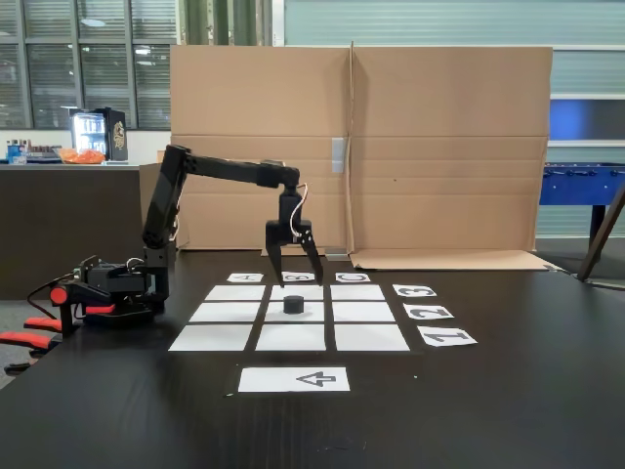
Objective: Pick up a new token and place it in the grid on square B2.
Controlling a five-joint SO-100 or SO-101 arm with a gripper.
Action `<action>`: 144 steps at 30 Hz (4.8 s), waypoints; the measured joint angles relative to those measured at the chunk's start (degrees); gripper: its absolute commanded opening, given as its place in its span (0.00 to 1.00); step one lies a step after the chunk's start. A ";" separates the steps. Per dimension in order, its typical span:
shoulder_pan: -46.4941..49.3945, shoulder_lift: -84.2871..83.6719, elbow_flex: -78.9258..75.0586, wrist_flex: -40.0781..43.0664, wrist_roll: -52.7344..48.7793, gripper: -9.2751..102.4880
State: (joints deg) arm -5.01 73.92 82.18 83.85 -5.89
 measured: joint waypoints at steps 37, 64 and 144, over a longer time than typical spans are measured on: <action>37.79 49.39 -2.02 14.15 -8.00 0.38; 85.43 92.11 29.00 6.42 -10.63 0.34; 96.24 116.72 86.04 -15.73 -10.46 0.18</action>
State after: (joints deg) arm 91.23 190.63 168.22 68.12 -16.35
